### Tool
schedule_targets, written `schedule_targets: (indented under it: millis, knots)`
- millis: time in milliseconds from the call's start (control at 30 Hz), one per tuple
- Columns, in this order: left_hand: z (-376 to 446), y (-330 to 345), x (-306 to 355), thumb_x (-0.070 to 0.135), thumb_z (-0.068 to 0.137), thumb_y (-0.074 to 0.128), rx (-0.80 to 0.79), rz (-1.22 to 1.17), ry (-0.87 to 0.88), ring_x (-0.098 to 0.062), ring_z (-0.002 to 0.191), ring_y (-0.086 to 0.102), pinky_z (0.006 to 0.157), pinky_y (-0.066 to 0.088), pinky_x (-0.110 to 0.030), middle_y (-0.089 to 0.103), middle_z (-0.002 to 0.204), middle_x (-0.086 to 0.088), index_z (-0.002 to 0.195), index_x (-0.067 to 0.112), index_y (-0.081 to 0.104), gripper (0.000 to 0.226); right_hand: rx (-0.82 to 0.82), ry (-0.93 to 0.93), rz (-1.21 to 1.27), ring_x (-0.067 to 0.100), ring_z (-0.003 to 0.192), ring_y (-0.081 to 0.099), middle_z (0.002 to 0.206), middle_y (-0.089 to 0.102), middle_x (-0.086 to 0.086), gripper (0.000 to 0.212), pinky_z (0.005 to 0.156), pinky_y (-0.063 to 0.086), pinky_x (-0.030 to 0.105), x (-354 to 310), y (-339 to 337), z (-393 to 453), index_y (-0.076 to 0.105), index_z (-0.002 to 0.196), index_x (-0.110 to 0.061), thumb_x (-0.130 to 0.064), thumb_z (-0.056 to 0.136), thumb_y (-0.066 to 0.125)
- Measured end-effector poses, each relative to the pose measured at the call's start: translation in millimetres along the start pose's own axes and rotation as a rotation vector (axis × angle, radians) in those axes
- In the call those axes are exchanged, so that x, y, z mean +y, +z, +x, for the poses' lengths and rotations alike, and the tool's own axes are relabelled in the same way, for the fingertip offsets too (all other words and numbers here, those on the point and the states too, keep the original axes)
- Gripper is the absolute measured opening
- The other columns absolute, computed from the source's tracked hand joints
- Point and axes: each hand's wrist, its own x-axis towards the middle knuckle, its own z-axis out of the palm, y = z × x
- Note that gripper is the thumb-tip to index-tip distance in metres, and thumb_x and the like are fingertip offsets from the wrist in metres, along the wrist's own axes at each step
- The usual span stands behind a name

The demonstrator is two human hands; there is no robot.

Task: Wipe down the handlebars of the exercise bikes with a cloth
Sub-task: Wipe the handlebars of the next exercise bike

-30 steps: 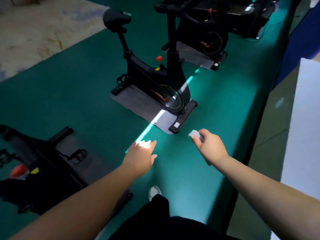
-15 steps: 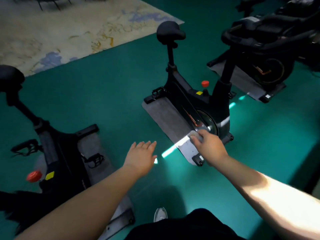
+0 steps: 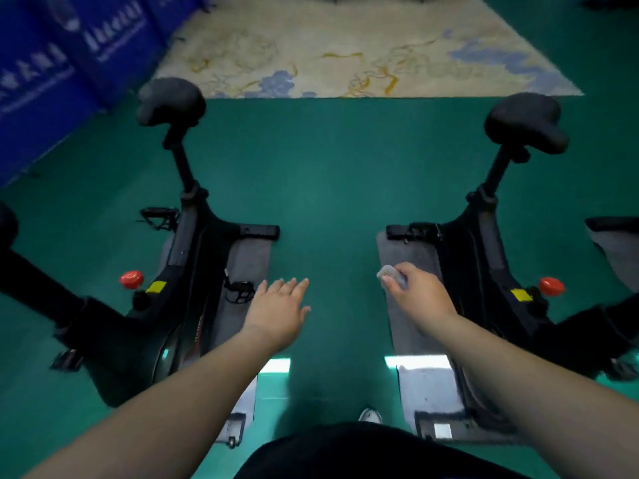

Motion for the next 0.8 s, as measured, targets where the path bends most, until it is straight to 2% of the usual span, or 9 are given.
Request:
schedule_targets:
  millis: [167,400,667,800]
  knots:
    - [-5.3,-2.7,-16.9,0.044,0.098,0.031,0.025,-0.072,-0.225,-0.023,0.141,0.026,0.116,0.016,-0.043,0.029,0.155,0.0,0.151,0.024,0.017,0.058,-0.136,-0.158,-0.018,0.022,0.076,0.06,0.088,0.066,0.002,0.029,0.063,0.048,0.032,-30.5,15.4,59.3,0.058,0.099,-0.021,-0.048,0.092,0.051]
    - [-7.0,-2.0,-74.1,0.044,0.099,0.03,0.033,-0.149,-0.486,-0.021,0.141,0.026,0.116,0.014,-0.042,0.028,0.156,0.0,0.151,0.025,0.016,0.057,-0.291,-0.37,-0.063,0.017,0.068,0.058,0.079,0.062,-0.001,0.029,0.054,0.042,0.029,-114.8,53.0,122.0,0.057,0.096,-0.021,-0.049,0.092,0.049]
    - [12.7,-7.1,-140.1,0.045,0.1,0.029,0.047,-0.195,-0.674,-0.021,0.142,0.024,0.117,0.013,-0.042,0.027,0.156,0.001,0.151,0.026,0.016,0.057,-0.406,-0.53,-0.045,0.015,0.065,0.058,0.076,0.061,-0.005,0.025,0.054,0.045,0.031,-204.6,80.8,178.6,0.057,0.097,-0.026,-0.049,0.093,0.05]
    - [18.2,-17.3,-162.9,0.046,0.099,0.03,0.064,-0.208,-0.76,-0.021,0.142,0.024,0.117,0.014,-0.042,0.027,0.156,0.001,0.151,0.026,0.016,0.057,-0.458,-0.61,-0.037,0.016,0.066,0.06,0.075,0.062,-0.005,0.023,0.06,0.051,0.038,-244.7,92.4,196.0,0.057,0.095,-0.026,-0.047,0.093,0.051]
